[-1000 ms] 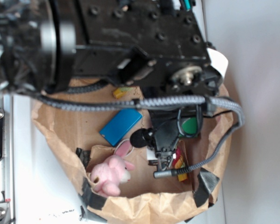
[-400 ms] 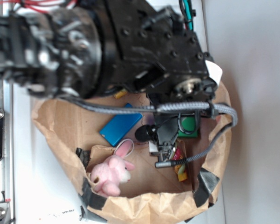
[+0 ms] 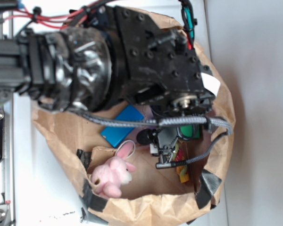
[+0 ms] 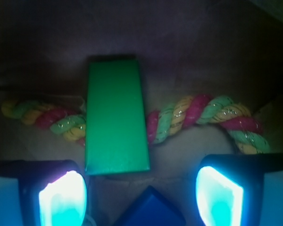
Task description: Grab the green block.
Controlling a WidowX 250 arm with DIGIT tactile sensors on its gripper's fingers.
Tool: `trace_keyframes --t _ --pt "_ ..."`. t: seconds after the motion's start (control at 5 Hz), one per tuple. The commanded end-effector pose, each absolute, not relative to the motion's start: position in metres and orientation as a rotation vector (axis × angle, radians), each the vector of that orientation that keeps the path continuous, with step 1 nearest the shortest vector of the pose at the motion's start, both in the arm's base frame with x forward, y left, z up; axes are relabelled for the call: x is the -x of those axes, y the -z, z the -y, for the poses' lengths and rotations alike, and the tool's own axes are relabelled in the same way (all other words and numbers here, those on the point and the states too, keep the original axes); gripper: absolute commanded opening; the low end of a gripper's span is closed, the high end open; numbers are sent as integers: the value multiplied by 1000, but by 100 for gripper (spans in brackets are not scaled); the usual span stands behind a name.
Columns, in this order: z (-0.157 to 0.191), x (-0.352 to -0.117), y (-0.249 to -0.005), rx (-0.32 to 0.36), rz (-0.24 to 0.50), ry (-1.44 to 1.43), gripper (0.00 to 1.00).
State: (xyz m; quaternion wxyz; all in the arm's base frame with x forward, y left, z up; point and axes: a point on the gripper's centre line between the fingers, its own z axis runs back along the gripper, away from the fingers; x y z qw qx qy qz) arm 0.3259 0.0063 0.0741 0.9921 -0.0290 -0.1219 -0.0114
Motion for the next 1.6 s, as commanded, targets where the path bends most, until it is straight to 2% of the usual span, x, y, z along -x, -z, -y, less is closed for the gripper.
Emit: trace_keyframes --t 0.0,0.6,1.4 --pt "8 -325 -79 58 245 57 100" --pt "19 -322 -83 71 241 59 100" --pt "14 -344 -69 18 258 28 100"
